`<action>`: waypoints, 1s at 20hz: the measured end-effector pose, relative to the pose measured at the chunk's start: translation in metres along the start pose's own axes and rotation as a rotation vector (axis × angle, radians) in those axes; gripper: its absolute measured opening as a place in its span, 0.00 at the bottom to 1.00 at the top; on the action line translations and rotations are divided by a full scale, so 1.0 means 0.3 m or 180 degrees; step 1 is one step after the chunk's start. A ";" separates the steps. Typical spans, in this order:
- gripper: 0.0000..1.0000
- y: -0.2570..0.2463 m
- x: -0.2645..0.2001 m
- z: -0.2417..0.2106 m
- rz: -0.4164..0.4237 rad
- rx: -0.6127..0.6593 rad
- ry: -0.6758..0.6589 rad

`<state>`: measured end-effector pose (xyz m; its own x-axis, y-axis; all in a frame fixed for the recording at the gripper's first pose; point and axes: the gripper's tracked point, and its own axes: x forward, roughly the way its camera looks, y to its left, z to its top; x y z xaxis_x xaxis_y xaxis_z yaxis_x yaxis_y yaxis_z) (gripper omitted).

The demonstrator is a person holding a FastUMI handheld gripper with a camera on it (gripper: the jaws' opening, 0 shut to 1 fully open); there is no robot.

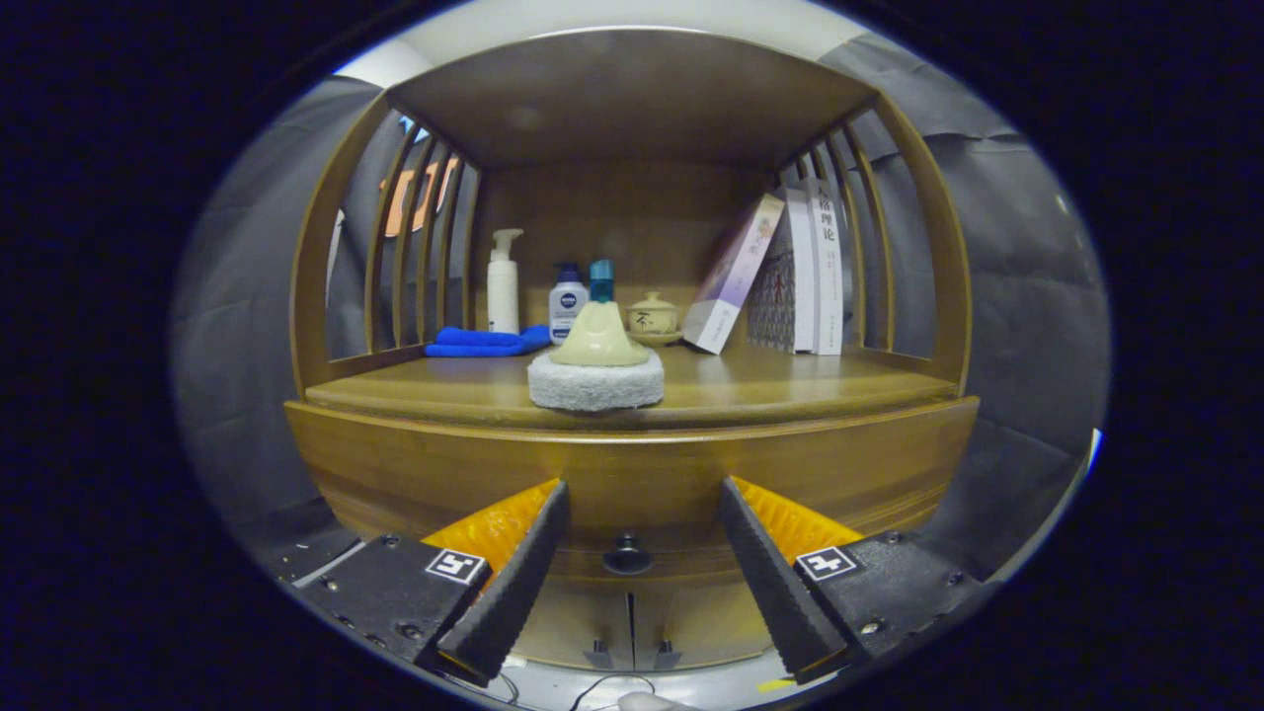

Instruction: Pull open the drawer, take out the items inside it, and place them on the countertop above the cabinet.

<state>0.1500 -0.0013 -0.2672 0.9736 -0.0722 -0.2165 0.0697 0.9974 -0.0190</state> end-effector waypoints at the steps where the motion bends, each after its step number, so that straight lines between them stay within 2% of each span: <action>1: 0.99 0.002 0.009 0.001 -0.0003 -0.0007 -0.0002; 9: 0.99 -0.005 -0.018 0.029 0.0033 0.0075 0.0078; 17: 0.99 -0.031 -0.334 0.378 0.0201 0.0035 -0.0517; 20: 0.99 -0.070 -0.453 0.461 0.0192 0.0015 -0.0610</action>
<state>0.0464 -0.0120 -0.1025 0.9996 -0.0108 -0.0273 0.0106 0.9999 -0.0070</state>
